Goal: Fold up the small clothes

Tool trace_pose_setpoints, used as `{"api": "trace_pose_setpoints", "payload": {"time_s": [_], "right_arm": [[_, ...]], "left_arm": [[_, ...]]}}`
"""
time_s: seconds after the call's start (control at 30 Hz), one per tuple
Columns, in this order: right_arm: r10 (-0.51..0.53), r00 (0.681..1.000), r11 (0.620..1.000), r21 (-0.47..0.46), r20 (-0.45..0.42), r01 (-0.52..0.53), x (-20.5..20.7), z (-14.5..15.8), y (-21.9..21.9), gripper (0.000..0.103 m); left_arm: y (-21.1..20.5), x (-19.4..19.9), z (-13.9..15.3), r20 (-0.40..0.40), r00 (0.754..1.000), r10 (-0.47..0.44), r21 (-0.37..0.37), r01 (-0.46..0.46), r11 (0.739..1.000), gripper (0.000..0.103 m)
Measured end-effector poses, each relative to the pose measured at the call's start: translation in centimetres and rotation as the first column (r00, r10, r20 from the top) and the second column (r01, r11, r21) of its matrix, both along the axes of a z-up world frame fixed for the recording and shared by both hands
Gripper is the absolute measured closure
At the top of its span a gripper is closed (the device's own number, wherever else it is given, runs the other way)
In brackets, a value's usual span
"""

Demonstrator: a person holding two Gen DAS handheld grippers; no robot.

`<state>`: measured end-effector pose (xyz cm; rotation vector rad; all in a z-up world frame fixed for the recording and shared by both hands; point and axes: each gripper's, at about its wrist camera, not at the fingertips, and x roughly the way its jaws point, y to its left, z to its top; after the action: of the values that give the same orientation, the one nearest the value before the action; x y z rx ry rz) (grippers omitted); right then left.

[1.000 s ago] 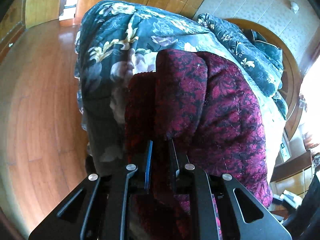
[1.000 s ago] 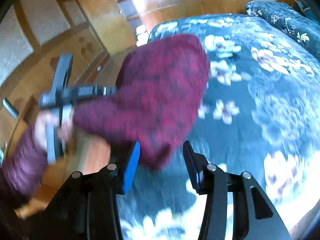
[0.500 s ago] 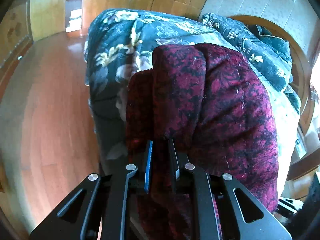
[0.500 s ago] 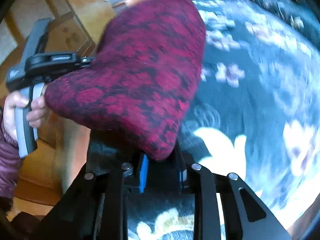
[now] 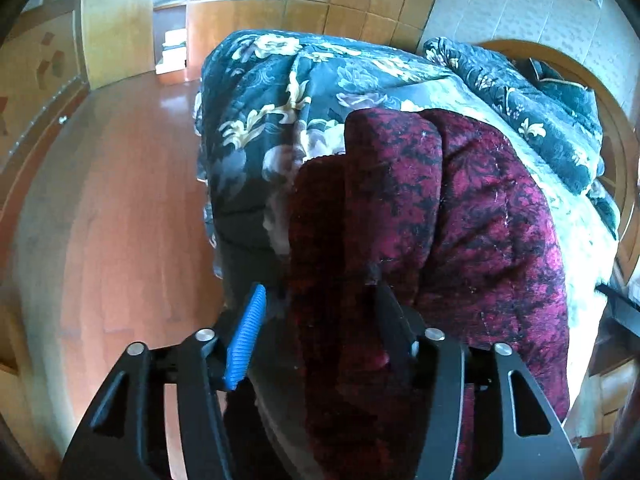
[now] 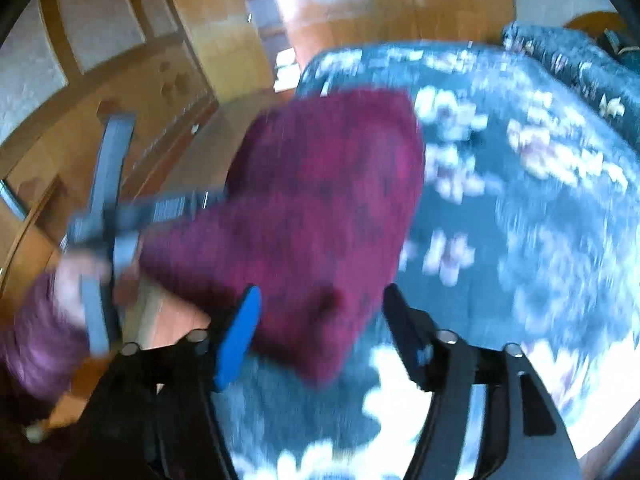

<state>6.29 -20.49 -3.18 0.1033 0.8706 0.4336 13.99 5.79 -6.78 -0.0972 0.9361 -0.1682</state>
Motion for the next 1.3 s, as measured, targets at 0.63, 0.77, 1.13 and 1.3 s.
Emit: {"api": "trace_pose_setpoints", "payload": {"time_s": [0.63,0.77,1.13,1.3], "right_arm": [[-0.046,0.999,0.984,-0.17,0.0,0.045,14.3,-3.1,6.3,0.031],[-0.032,0.999,0.99,-0.139,0.033,0.037,13.4,-2.1,5.3,0.013],[-0.02,0.978,0.959,0.272,-0.209,0.078,11.1,-6.0,-2.4,0.002],[0.053,0.951,0.86,0.498,-0.304,0.111,12.4,-9.6,-3.6,0.002]], "left_arm": [[-0.6,-0.7,-0.4,0.052,0.998,-0.046,0.063,0.042,0.997,0.035],[-0.4,-0.7,-0.4,0.053,0.997,-0.048,0.06,0.045,0.997,0.035],[1.4,0.0,-2.1,0.019,0.999,-0.05,-0.069,0.052,0.996,0.023],[3.3,1.2,-3.9,-0.048,0.996,-0.074,-0.285,0.057,0.957,0.023]]}}
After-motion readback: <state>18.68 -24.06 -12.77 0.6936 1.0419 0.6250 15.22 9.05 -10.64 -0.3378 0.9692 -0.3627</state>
